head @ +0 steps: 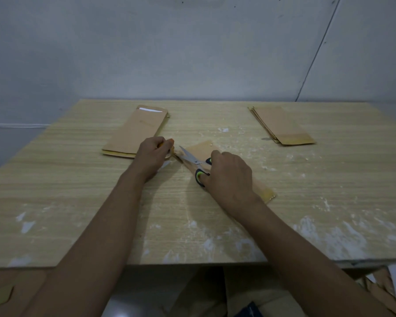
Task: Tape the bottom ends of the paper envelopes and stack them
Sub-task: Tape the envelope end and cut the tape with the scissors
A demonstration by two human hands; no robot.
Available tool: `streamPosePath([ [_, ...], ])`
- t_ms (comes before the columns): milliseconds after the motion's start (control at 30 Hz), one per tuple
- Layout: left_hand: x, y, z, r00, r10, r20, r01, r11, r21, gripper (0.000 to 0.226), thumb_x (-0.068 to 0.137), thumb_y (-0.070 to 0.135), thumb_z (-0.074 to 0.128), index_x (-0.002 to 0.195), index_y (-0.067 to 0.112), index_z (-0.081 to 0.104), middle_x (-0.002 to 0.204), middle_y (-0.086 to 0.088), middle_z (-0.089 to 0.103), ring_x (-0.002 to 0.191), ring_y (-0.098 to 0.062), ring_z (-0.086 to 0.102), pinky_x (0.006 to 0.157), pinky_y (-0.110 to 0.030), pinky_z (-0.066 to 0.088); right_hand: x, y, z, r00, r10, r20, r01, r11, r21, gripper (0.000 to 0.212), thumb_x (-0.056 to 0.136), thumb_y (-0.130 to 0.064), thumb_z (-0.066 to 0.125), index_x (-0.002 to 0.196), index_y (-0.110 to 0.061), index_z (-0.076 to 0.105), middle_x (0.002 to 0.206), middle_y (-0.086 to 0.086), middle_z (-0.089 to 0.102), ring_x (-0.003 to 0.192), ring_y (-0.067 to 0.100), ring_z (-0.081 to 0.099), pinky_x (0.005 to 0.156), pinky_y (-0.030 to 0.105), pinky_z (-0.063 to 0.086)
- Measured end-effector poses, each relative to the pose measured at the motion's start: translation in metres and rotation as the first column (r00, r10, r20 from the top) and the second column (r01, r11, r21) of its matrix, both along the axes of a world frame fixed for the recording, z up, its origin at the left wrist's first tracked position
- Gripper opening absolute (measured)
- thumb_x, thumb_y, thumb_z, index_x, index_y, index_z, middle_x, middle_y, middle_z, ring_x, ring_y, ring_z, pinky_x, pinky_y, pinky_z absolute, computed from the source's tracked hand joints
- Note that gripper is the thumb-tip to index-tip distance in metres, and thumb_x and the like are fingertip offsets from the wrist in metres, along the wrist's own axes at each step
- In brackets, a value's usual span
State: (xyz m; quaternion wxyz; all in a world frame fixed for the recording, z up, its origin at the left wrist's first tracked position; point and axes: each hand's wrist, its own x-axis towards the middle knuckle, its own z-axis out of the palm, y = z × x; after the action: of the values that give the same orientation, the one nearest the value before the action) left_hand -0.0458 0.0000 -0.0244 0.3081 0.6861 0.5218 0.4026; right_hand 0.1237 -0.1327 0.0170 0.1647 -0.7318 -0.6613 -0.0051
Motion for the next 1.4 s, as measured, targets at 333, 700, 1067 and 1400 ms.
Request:
streamPosePath([
  [333, -0.001, 0.000, 0.001, 1.000, -0.009, -0.022, 0.009, 1.000, 0.015, 0.043, 0.099, 0.028, 0.056, 0.081, -0.010, 0.063, 0.082, -0.032, 0.062, 0.067, -0.018, 0.050, 0.063, -0.031, 0.036, -0.006, 0.014, -0.003, 0.998, 0.038, 0.058, -0.041, 0.998, 0.044, 0.029, 0.096, -0.033, 0.057, 0.116, -0.013, 0.054, 0.110, 0.008, 0.058, 0.103, 0.028, 0.055, 0.072, 0.034, 0.036],
  [700, -0.001, -0.001, 0.002, 0.999, -0.018, -0.031, 0.019, 1.000, 0.012, 0.045, 0.099, 0.029, 0.055, 0.084, -0.013, 0.063, 0.070, -0.025, 0.051, 0.065, -0.016, 0.046, 0.060, -0.031, 0.032, -0.006, 0.017, -0.003, 0.992, 0.085, 0.090, -0.089, 0.995, 0.037, 0.023, 0.098, -0.028, 0.055, 0.116, -0.013, 0.056, 0.109, 0.008, 0.060, 0.101, 0.027, 0.055, 0.070, 0.031, 0.031],
  [1067, 0.005, -0.008, 0.006, 1.000, 0.015, -0.009, -0.014, 0.998, 0.057, 0.035, 0.099, 0.021, 0.056, 0.085, -0.009, 0.067, 0.093, -0.022, 0.065, 0.084, -0.019, 0.056, 0.072, -0.032, 0.039, -0.004, 0.018, 0.000, 0.987, 0.120, 0.108, -0.120, 0.993, 0.000, 0.020, 0.099, -0.016, 0.050, 0.116, -0.010, 0.058, 0.108, 0.012, 0.062, 0.098, 0.029, 0.056, 0.070, 0.031, 0.030],
  [1400, 0.003, -0.004, 0.005, 0.999, 0.009, 0.032, -0.010, 1.000, 0.026, 0.036, 0.100, 0.024, 0.056, 0.081, -0.005, 0.065, 0.085, -0.023, 0.062, 0.080, -0.024, 0.056, 0.070, -0.035, 0.042, -0.005, 0.017, -0.007, 0.997, 0.073, -0.038, -0.074, 0.997, -0.016, 0.040, 0.088, -0.043, 0.062, 0.110, -0.010, 0.056, 0.102, 0.010, 0.057, 0.091, 0.026, 0.047, 0.070, 0.031, 0.031],
])
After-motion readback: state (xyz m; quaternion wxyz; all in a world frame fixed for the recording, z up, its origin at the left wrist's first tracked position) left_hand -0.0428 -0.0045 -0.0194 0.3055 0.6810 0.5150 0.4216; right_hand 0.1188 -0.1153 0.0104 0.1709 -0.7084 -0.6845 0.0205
